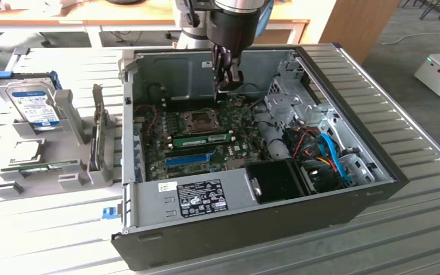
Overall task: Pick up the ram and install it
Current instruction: 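Press down the ram until it locks into place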
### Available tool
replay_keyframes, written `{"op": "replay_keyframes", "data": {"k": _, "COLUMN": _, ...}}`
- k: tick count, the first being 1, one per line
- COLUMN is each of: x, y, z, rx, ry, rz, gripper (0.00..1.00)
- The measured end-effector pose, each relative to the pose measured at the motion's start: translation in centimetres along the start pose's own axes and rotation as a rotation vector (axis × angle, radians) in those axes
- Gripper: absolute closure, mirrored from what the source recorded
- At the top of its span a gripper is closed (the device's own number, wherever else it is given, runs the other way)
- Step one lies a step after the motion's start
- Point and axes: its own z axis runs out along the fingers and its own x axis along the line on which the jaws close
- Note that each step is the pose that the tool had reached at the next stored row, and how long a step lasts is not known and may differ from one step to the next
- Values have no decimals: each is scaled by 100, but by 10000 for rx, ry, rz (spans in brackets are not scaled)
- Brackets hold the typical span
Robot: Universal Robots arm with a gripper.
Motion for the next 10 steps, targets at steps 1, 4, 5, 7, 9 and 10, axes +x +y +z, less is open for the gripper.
{"op": "replay_keyframes", "data": {"k": 1, "x": 0, "y": 0, "z": 0, "rx": 0, "ry": 0, "rz": 0, "gripper": 89}}
{"op": "replay_keyframes", "data": {"k": 4, "x": 0, "y": 0, "z": 0, "rx": 0, "ry": 0, "rz": 0, "gripper": 89}}
{"op": "replay_keyframes", "data": {"k": 5, "x": 0, "y": 0, "z": 0, "rx": 0, "ry": 0, "rz": 0, "gripper": 89}}
{"op": "replay_keyframes", "data": {"k": 7, "x": 0, "y": -1, "z": 0, "rx": 0, "ry": 0, "rz": 0, "gripper": 89}}
{"op": "replay_keyframes", "data": {"k": 9, "x": 0, "y": -9, "z": -1, "rx": 0, "ry": 1, "rz": -2, "gripper": 89}}
{"op": "replay_keyframes", "data": {"k": 10, "x": 0, "y": -14, "z": -1, "rx": 0, "ry": 1, "rz": -1, "gripper": 89}}
